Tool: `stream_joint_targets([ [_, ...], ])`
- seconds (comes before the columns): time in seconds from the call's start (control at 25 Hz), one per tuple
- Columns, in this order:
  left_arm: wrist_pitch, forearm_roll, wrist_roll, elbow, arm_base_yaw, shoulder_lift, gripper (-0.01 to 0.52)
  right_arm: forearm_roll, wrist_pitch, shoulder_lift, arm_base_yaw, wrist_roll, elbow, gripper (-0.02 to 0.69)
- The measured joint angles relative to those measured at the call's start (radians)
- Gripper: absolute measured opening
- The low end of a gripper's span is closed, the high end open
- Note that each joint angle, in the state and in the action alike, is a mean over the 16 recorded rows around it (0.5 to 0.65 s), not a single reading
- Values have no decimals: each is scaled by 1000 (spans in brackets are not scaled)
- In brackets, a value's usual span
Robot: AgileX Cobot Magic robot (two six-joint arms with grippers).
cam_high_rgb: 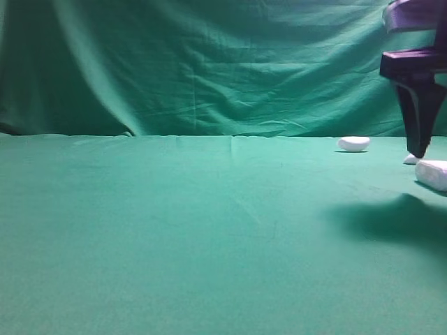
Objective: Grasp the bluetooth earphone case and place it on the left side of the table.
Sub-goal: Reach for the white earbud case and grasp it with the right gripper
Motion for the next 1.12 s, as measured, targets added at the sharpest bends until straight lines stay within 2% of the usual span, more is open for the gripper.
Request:
stream_joint_targets([
  [0.44, 0, 0, 0, 0, 0, 0, 0, 2, -30, 42, 0, 3, -10, 479],
  [0.72, 0, 0, 0, 0, 0, 0, 0, 7, -10, 54, 0, 3, -35, 405],
  [1.12, 0, 0, 0, 0, 0, 0, 0, 15, 110, 57, 47, -29, -247, 317],
])
